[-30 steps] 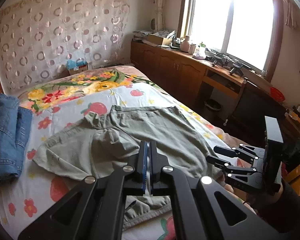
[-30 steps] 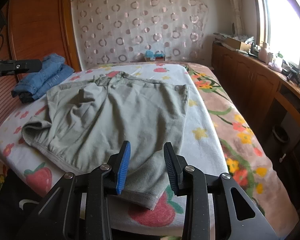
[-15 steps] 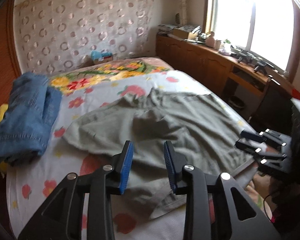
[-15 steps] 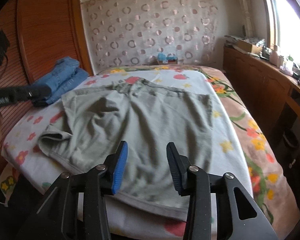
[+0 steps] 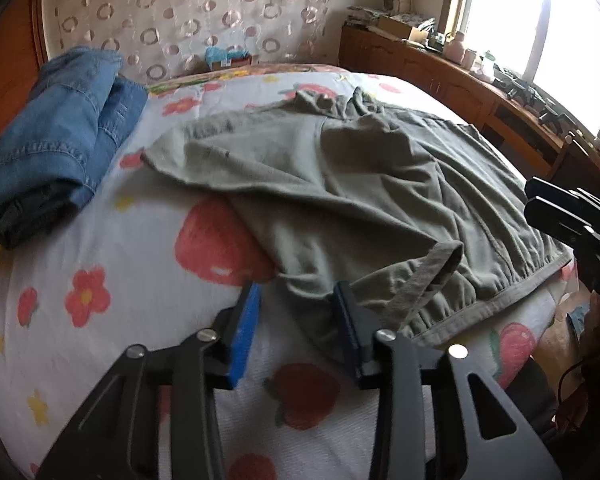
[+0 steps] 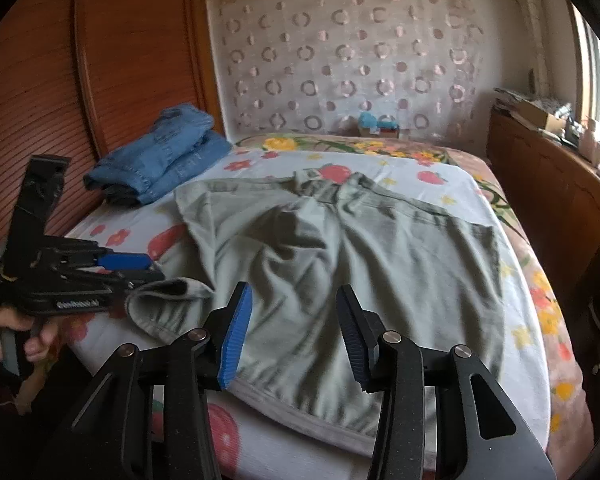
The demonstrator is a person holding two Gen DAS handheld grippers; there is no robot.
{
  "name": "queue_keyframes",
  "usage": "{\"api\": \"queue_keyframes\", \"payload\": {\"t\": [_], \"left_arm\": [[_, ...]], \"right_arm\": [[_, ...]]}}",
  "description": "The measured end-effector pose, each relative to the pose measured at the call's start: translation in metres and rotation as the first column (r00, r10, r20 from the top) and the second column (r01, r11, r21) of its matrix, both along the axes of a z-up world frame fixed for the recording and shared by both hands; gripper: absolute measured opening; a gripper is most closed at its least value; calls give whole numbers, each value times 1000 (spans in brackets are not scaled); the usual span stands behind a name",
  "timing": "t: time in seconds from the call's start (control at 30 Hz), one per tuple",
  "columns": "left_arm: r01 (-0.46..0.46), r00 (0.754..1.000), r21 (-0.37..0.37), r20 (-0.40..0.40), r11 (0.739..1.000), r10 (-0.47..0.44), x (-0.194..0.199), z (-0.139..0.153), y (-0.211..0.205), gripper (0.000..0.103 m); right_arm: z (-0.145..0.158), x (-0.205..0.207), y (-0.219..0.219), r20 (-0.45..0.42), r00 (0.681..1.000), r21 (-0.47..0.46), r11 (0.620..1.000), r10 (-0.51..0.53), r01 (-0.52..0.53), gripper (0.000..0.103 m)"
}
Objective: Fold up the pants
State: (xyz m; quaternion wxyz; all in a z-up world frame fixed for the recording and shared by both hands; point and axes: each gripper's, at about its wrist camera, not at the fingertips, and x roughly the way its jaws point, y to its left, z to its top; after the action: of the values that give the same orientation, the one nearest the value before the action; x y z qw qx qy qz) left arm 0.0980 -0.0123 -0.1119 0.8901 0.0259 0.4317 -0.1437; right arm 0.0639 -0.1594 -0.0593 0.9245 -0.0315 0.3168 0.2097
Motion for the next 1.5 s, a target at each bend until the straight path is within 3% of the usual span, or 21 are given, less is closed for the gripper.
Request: {"api": "queue_keyframes", "payload": {"t": [0.13, 0.37, 1.0, 1.23, 1.5], "left_arm": [[3, 1000, 17, 14, 1000, -4, -6, -2, -1, 53], [1, 999, 9, 54, 1000, -2, -12, -1, 3, 54], [-20, 999, -38, 49, 999, 22, -26, 3, 23, 54], [-22, 998, -34, 51, 999, 24, -26, 4, 23, 54], [-24, 998, -33, 55, 999, 26, -27, 3, 23, 54]], "right_arm": [[-1, -1, 8, -3, 1000, -2, 1000, 20, -20, 45], [-5, 4, 21, -17, 999, -10, 999, 46, -46, 46], [-42, 34, 76, -157, 973, -28, 984, 170, -177, 42], [-36, 33, 80, -132, 972, -26, 979, 195, -200, 11], [-23, 26, 83, -79, 969, 5, 972, 233, -234, 1]]}}
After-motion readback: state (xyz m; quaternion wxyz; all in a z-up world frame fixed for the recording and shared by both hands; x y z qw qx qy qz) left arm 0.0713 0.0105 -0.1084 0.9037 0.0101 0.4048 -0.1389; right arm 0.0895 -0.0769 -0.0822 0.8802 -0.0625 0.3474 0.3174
